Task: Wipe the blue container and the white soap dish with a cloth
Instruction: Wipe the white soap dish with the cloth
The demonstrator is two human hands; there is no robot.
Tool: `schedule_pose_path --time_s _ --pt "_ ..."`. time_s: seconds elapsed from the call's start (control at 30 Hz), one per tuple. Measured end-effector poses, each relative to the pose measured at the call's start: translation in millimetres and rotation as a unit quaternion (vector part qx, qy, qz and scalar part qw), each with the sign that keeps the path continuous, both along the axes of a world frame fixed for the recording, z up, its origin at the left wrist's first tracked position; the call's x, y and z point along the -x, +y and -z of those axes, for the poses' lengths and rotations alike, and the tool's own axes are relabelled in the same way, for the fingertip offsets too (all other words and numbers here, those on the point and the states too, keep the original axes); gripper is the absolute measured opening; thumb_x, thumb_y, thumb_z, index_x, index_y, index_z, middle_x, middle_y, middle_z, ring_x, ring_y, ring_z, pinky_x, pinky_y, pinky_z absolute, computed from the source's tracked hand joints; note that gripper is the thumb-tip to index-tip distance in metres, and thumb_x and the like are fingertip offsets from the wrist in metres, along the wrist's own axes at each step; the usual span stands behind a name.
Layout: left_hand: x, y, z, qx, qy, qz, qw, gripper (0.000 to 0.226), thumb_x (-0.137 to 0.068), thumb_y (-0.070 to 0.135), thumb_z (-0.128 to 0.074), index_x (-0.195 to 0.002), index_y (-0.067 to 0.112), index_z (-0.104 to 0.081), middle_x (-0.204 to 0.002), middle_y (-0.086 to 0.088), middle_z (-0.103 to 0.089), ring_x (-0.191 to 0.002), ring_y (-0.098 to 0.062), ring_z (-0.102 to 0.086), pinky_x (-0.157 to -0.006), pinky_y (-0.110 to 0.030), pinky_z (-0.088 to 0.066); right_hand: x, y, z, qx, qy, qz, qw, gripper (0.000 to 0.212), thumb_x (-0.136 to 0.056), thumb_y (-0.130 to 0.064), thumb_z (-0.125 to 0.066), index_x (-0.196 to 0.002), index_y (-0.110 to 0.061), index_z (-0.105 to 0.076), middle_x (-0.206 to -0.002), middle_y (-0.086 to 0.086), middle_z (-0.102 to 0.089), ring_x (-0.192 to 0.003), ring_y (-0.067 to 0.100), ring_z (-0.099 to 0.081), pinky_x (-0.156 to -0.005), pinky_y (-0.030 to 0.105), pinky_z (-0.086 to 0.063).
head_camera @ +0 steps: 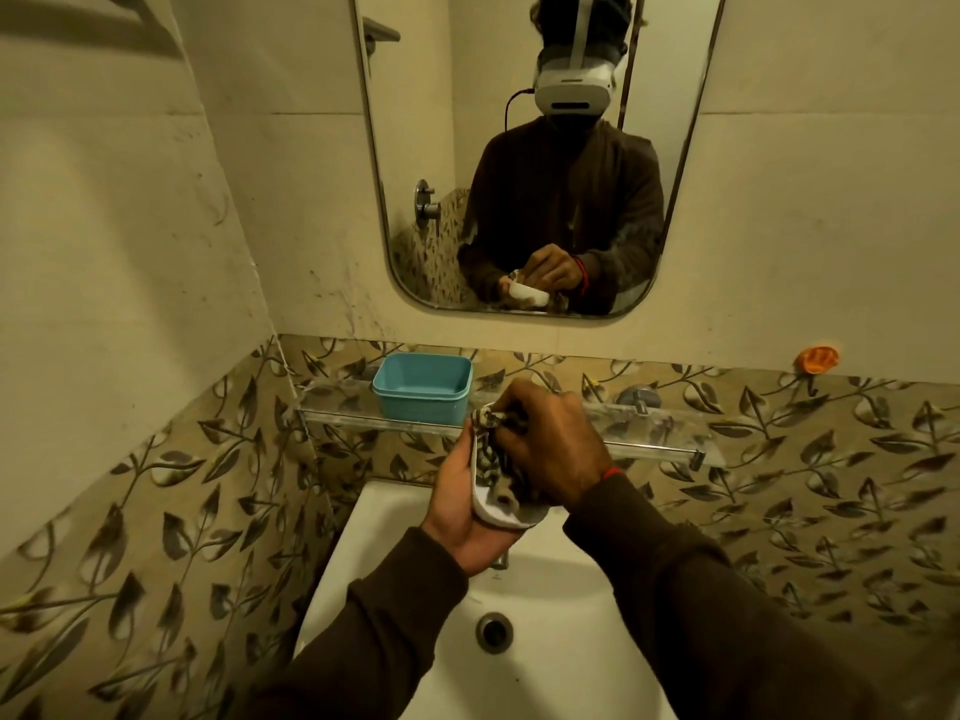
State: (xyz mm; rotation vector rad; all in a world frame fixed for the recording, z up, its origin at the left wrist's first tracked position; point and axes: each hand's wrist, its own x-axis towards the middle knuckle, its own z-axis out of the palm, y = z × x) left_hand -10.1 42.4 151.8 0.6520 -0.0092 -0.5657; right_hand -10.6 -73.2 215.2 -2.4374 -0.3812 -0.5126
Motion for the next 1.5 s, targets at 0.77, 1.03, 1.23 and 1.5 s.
schedule_pose_path --time_s 0.77,1.03,1.23,1.5 --pt "-3 -17 -10 -0.044 -0.015 -0.016 0.999 0.062 -0.099 0.062 -0.036 -0.124 0.018 -0.072 -0.130 -0.020 -0.068 -0.116 -0.035 -0.068 -0.088 -0.046 -0.060 -6 -17 -16 0.155 -0.057 -0.002 0.986 0.015 -0.087 -0.010 -0.059 -0.100 -0.010 -0.066 -0.094 0.011 -0.069 -0.086 0.028 -0.064 -0.072 0.031 -0.052" --pt "-6 -13 -17 -0.070 -0.028 -0.026 0.997 0.061 -0.097 0.063 -0.037 -0.120 0.020 -0.074 -0.129 -0.019 -0.069 -0.119 -0.034 -0.066 -0.097 -0.048 -0.055 2 -20 -15 0.202 -0.141 -0.005 0.969 0.021 -0.082 -0.010 -0.067 -0.103 -0.007 -0.066 -0.087 0.015 -0.069 -0.076 0.034 -0.066 -0.059 0.037 -0.055" --pt "0 -15 -9 -0.072 -0.021 -0.047 0.996 0.063 -0.099 0.062 -0.034 -0.138 0.019 -0.060 -0.135 -0.021 -0.064 -0.127 -0.038 -0.059 -0.100 -0.052 -0.052 1 -28 -25 0.172 -0.040 -0.078 0.981 0.019 -0.086 -0.010 -0.063 -0.104 -0.014 -0.067 -0.096 0.011 -0.070 -0.089 0.026 -0.067 -0.071 0.034 -0.056" --pt "-4 -10 -22 -0.145 -0.074 -0.063 0.985 0.048 -0.099 0.060 -0.039 -0.126 0.029 -0.063 -0.124 -0.016 -0.070 -0.114 -0.034 -0.066 -0.079 -0.048 -0.062 4 -19 -23 0.246 -0.060 0.019 0.967 0.034 -0.089 -0.019 -0.064 -0.121 -0.013 -0.056 -0.107 0.012 -0.067 -0.094 0.031 -0.065 -0.076 0.042 -0.058"
